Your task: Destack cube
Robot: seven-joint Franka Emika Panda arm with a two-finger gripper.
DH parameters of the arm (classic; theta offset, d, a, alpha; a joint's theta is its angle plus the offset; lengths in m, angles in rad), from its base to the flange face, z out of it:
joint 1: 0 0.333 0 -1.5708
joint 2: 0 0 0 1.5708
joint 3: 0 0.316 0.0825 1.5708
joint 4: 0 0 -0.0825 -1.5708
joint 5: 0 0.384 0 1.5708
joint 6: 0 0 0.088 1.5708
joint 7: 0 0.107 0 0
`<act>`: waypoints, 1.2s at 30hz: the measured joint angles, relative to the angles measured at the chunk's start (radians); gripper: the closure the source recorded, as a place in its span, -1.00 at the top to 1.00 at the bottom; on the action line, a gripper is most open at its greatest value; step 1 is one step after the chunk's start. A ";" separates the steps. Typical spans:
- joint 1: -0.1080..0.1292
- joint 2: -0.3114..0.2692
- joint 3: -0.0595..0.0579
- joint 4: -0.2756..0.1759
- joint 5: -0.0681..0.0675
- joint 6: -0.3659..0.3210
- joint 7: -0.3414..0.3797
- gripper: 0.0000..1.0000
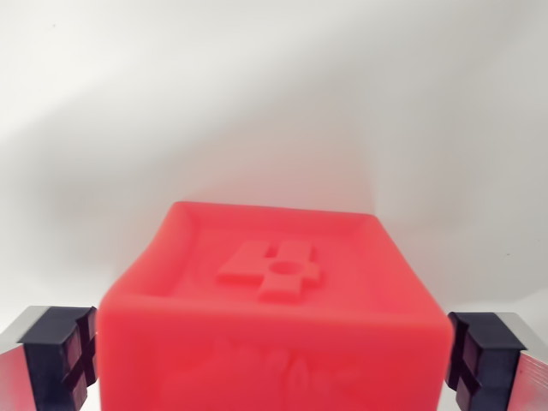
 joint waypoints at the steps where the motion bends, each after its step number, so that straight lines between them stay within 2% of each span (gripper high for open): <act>1: 0.000 0.000 0.000 0.000 0.000 0.000 0.000 1.00; 7: 0.000 -0.005 0.000 -0.001 0.000 -0.002 0.000 1.00; 14: 0.000 -0.036 0.000 -0.009 0.000 -0.023 0.000 1.00; 29: 0.003 -0.145 -0.004 -0.034 -0.001 -0.106 0.001 1.00; 36: 0.004 -0.220 -0.007 -0.045 -0.004 -0.167 0.003 1.00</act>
